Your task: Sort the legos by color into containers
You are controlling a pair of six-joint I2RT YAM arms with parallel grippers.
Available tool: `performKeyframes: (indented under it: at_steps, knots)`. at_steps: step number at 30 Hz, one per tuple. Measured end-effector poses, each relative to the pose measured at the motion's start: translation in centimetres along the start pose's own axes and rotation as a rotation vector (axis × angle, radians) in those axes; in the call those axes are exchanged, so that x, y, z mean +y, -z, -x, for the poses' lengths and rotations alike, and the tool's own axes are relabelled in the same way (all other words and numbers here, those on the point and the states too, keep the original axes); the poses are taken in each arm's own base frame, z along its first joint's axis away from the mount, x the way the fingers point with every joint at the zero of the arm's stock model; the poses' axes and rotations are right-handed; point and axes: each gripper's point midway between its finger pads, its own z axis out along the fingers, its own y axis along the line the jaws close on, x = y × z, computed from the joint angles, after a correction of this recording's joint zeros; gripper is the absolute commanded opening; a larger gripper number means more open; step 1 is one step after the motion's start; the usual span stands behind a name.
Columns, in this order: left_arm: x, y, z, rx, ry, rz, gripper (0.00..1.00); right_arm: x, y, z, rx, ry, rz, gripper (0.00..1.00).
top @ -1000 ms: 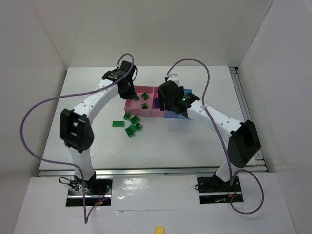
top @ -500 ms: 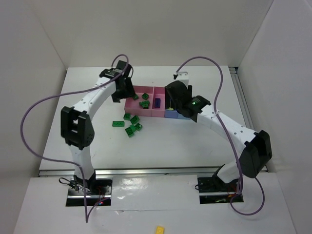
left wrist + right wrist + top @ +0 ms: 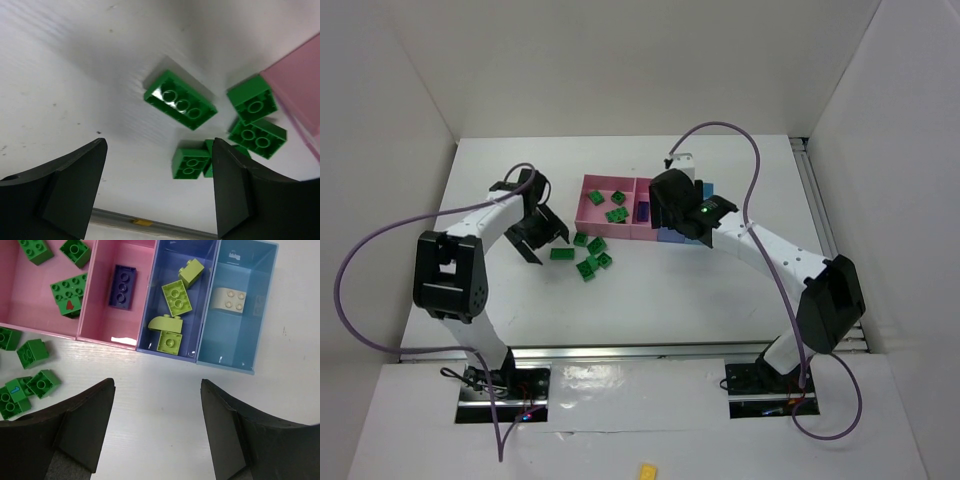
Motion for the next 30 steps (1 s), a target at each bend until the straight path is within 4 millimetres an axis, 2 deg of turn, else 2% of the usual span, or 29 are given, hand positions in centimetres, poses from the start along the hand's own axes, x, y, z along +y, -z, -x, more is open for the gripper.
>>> performKeyframes:
  at_steps: [6, 9, 12, 16, 17, 19, 20, 24, 27, 28, 30]
  knots:
    - [-2.1, -1.7, 0.7, 0.01, 0.065, -0.016, 0.87, 0.3, 0.1, 0.1, 0.002, -0.003, 0.013, 0.77]
    - [-2.7, -3.0, 0.7, 0.014, 0.094, 0.0, 0.81, 0.5, 0.1, 0.0, 0.008, -0.003, 0.025, 0.77]
    - [-2.5, -4.1, 0.3, 0.026, 0.113, 0.035, 0.75, 0.6, 0.1, -0.1, 0.011, -0.006, 0.03, 0.77]
    - [-2.1, -4.6, 0.2, 0.015, 0.133, 0.064, 0.6, 0.6, 0.1, 0.0, 0.011, -0.007, 0.033, 0.77]
    - [-2.0, -4.7, 0.2, 0.011, 0.136, 0.068, 0.52, 0.7, 0.1, 0.0, 0.011, -0.007, 0.034, 0.77]
    - [-1.7, -4.9, 0.1, 0.01, 0.136, 0.078, 0.44, 0.7, 0.1, 0.0, 0.011, -0.007, 0.033, 0.77]
    - [-1.5, -5.0, -0.1, 0.014, 0.142, 0.081, 0.36, 0.7, 0.1, 0.0, 0.012, -0.007, 0.033, 0.77]
    - [-0.6, -4.6, -0.3, 0.006, 0.134, 0.093, 0.25, 0.7, -0.1, -0.2, 0.018, -0.004, 0.031, 0.77]
    - [0.0, -4.0, -0.1, -0.004, 0.113, 0.101, 0.24, 0.7, -0.2, -0.2, 0.019, -0.003, 0.03, 0.77]
    - [-0.1, -3.6, 0.0, -0.009, 0.103, 0.092, 0.2, 0.7, -0.2, -0.2, 0.02, -0.002, 0.03, 0.77]
    - [-0.5, -2.3, 0.5, -0.028, 0.053, 0.057, 0.2, 0.7, -0.2, -0.2, 0.019, -0.002, 0.03, 0.77]
